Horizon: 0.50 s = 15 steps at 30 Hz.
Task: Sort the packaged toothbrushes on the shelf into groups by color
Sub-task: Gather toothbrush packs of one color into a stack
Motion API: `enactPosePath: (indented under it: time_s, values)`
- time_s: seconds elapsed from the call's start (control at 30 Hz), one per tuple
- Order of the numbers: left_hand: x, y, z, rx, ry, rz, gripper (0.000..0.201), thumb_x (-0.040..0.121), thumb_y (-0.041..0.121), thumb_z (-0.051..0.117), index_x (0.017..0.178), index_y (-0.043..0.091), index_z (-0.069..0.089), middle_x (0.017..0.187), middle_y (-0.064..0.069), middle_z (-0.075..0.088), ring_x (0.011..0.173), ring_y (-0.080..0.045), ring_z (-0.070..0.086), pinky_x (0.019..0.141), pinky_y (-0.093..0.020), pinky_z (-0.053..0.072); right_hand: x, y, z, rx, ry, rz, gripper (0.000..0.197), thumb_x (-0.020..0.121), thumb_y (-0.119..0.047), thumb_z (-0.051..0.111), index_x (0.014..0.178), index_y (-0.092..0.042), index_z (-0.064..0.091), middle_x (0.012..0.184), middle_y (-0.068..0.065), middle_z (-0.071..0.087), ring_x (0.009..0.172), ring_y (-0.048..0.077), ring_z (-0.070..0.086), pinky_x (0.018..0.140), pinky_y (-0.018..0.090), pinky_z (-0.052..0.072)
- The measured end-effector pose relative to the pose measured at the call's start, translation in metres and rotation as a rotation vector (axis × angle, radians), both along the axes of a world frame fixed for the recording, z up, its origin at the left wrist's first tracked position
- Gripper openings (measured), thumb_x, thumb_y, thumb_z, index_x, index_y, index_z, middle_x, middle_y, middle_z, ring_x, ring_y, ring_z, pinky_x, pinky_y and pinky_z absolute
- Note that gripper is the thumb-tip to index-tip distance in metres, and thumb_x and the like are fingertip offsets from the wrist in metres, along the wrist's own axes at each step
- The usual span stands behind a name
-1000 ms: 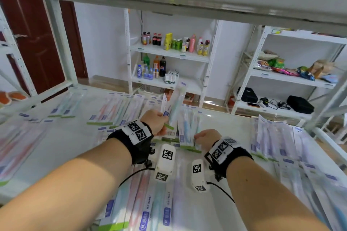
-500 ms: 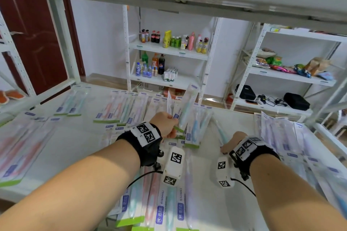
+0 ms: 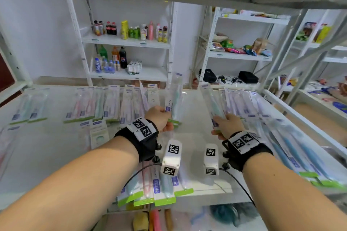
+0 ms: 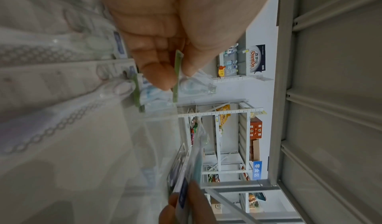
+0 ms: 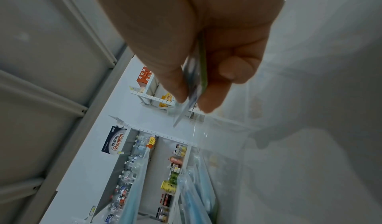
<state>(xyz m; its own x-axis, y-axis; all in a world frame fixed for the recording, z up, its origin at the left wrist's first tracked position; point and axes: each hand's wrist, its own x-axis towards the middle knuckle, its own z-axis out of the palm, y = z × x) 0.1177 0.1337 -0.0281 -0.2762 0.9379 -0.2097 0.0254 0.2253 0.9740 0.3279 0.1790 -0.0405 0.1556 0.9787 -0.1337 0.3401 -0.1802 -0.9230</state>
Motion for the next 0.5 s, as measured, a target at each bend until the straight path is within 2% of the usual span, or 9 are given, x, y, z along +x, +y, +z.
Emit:
enactPosePath:
  time_s: [0.1,0.23,0.37,0.43,0.5]
  values:
    - [0.013,-0.005,-0.005,0.009,-0.024,-0.007,0.013,0.094,0.007,0.05,0.085,0.008,0.058,0.071,-0.012,0.06,0.05,-0.018,0.055,0.048,-0.027,0.052,0.005,-0.017,-0.001,0.019,0.036,0.026,0.015,0.09,-0.021,0.057,0.093,-0.007,0.054,0.068,0.006,0.061,0.05,0.02,0.064,0.038,0.02,0.038]
    - [0.023,-0.013,-0.006,0.014,-0.047,-0.002,0.009,0.095,0.009,0.051,0.099,0.007,0.058,0.078,-0.014,0.061,0.054,-0.019,0.056,0.05,-0.028,0.051,0.005,-0.023,0.003,0.042,0.084,0.05,0.014,0.09,-0.024,0.057,0.087,-0.011,0.054,0.069,0.007,0.063,0.048,0.016,0.064,0.041,0.021,0.041]
    - [0.025,-0.021,-0.002,-0.003,-0.078,0.032,0.014,0.094,0.009,0.052,0.106,0.006,0.057,0.095,-0.021,0.064,0.054,-0.018,0.054,0.042,-0.022,0.05,0.001,-0.026,0.005,0.042,0.12,0.093,0.017,0.09,-0.027,0.058,0.09,-0.009,0.055,0.069,0.008,0.064,0.046,0.014,0.063,0.04,0.022,0.042]
    - [0.022,-0.026,-0.001,0.0,-0.087,0.063,0.016,0.093,0.008,0.052,0.108,0.007,0.058,0.09,-0.018,0.063,0.053,-0.017,0.052,0.042,-0.02,0.05,-0.003,-0.029,0.006,0.046,0.137,0.121,0.019,0.09,-0.028,0.057,0.091,-0.01,0.055,0.067,0.008,0.063,0.044,0.014,0.062,0.04,0.022,0.042]
    - [0.018,-0.033,-0.001,0.016,-0.102,0.103,0.009,0.093,0.007,0.052,0.096,0.01,0.06,0.077,-0.012,0.059,0.051,-0.016,0.051,0.042,-0.02,0.05,-0.01,-0.031,0.006,0.061,0.154,0.141,0.018,0.09,-0.031,0.056,0.088,-0.013,0.054,0.065,0.008,0.062,0.042,0.014,0.06,0.041,0.023,0.042]
